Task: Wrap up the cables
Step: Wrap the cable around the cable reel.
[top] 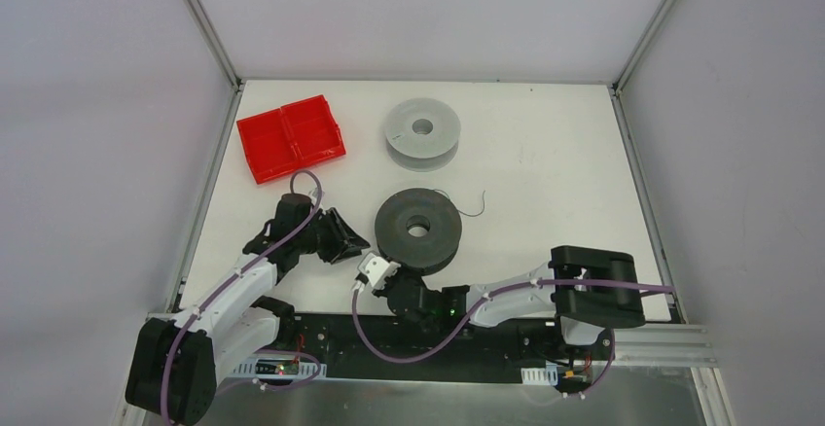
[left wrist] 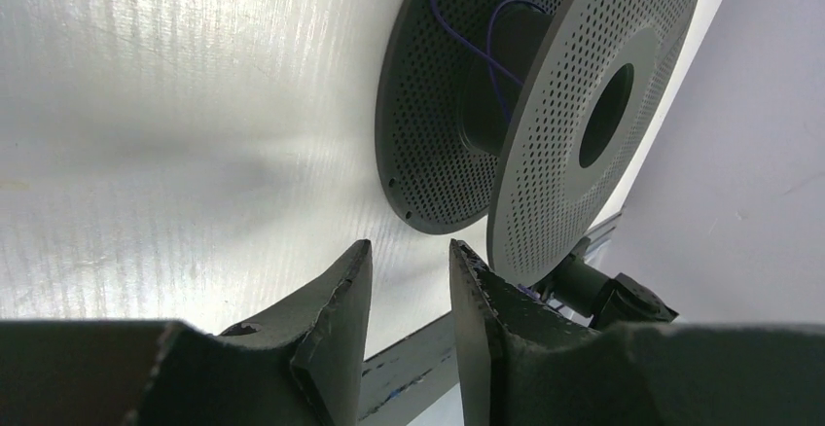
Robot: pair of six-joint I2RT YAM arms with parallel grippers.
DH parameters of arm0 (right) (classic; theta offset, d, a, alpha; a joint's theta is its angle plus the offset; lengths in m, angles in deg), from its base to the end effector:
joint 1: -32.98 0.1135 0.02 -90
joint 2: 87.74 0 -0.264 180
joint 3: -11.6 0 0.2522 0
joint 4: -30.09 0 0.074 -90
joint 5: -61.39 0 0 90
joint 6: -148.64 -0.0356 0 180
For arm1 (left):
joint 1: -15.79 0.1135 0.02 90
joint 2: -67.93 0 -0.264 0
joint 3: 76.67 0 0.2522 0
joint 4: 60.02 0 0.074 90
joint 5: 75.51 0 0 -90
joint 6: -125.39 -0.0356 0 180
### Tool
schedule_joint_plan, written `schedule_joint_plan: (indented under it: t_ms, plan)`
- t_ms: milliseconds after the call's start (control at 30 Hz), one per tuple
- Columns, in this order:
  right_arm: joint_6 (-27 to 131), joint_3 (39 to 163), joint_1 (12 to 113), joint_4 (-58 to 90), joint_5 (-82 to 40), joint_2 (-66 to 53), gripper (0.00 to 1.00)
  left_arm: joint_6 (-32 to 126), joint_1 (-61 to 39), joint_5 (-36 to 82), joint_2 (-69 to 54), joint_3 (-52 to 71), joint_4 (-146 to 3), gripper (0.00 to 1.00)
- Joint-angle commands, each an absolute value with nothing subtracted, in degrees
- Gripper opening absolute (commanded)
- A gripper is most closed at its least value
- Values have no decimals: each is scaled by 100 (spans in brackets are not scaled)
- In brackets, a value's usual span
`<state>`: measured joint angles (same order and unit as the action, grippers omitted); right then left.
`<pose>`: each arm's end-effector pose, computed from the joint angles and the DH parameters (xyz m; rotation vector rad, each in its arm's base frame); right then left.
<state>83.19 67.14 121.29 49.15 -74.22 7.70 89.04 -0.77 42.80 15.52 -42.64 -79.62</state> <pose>0.0352 0.3300 0.1794 -1.1778 1.3905 0.0123 0.1690 -0.0679 0.1783 -0.4850 2.3775 -1.1727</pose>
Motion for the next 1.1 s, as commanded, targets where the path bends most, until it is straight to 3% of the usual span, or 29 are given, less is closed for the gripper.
schedule_joint_plan:
  t_ms: [0,267,567,767,1067]
  plan:
    - [8029,6655,12117,5216,-7468,628,0,8890,-120,4168,1681,-4315,-7729,34]
    - [7188,6737,12198,3481,-8103,-1532,0,8511,-113,4217,1821,-4117,-7768,36]
    - [8283,7996,11604,2488,-8496,-4159,0,8118,-122,3984,1538,-3766,-7966,38]
    - [9856,9347,10890,2863,-8057,-4275,0,7900,-140,4030,1202,-3500,-8019,39]
    - [10713,10895,9691,2612,-7522,-3297,0,7577,-172,4067,711,-2934,-7924,41]
